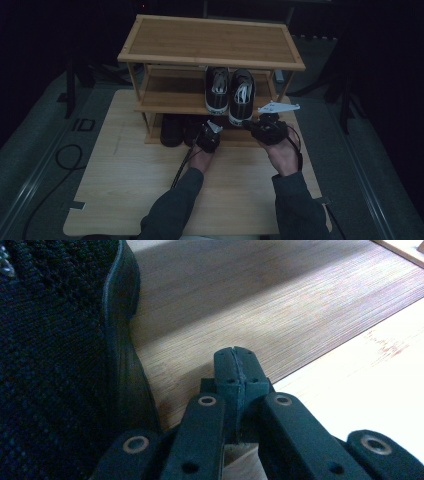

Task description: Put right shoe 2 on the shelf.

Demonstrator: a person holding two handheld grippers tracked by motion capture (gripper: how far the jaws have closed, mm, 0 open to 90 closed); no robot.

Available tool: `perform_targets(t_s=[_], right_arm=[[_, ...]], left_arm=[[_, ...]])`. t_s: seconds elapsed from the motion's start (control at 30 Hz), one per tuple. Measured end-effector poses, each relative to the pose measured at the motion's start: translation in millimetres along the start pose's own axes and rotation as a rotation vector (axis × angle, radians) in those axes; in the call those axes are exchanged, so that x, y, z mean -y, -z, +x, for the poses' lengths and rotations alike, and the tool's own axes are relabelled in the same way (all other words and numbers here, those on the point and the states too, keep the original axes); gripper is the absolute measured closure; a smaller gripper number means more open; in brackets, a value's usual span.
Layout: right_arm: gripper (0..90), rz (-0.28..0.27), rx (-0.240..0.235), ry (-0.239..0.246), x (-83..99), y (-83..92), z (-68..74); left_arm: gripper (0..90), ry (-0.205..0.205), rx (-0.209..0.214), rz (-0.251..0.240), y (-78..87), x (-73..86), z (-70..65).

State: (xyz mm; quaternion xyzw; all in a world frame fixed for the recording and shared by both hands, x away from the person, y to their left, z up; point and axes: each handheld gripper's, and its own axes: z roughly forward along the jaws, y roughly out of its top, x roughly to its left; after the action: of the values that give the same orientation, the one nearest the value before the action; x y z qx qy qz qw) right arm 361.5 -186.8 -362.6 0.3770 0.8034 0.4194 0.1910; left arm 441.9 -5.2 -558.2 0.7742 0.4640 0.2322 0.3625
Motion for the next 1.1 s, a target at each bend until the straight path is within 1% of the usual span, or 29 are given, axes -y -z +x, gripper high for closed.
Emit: perform_targets(t_s=[0.07, 0.13, 0.23, 0.67, 0.8, 0.9, 0.97, 1.0, 1.1], right_arm=[[90.0, -0.002, 0.002, -0.003, -0.2, 0.3, -2.0], [90.0, -0.001, 0.014, -0.003, -0.7, -0.1, -3.2], [90.0, 0.001, 0.006, -0.004, -1.3, -1.7, -4.8], [90.0, 0.01, -0.012, 0.01, -7.0, -10.9, -2.8], [90.0, 0.011, 0.019, 0.012, -7.5, -12.7, -4.0], [90.0, 0.01, 0.008, 0.005, -8.5, -13.8, -5.8], [90.0, 0.013, 0.013, 0.009, -10.0, -15.0, -4.7], [90.0, 0.014, 0.018, 0.01, -10.9, -15.7, -3.8], [90.0, 0.011, 0.028, 0.013, -12.7, -15.6, -3.6]], left_arm=[[90.0, 0.0, 0.0, 0.0, 0.0, -0.1, -0.1], [90.0, -0.001, 0.0, 0.001, 0.0, -0.1, -0.1], [90.0, 0.0, -0.001, 0.001, 0.0, -0.1, -0.1], [90.0, -0.001, -0.001, 0.0, -0.1, -0.1, -0.1], [90.0, -0.007, 0.01, 0.001, -0.3, -0.2, 0.1], [90.0, -0.008, 0.009, 0.001, -0.3, -0.2, 0.2], [90.0, -0.011, 0.002, 0.0, -0.2, -0.2, 0.1], [90.0, -0.004, -0.004, 0.0, 0.0, 0.0, -0.4], [90.0, -0.004, -0.003, 0.0, 0.0, 0.0, -0.4]])
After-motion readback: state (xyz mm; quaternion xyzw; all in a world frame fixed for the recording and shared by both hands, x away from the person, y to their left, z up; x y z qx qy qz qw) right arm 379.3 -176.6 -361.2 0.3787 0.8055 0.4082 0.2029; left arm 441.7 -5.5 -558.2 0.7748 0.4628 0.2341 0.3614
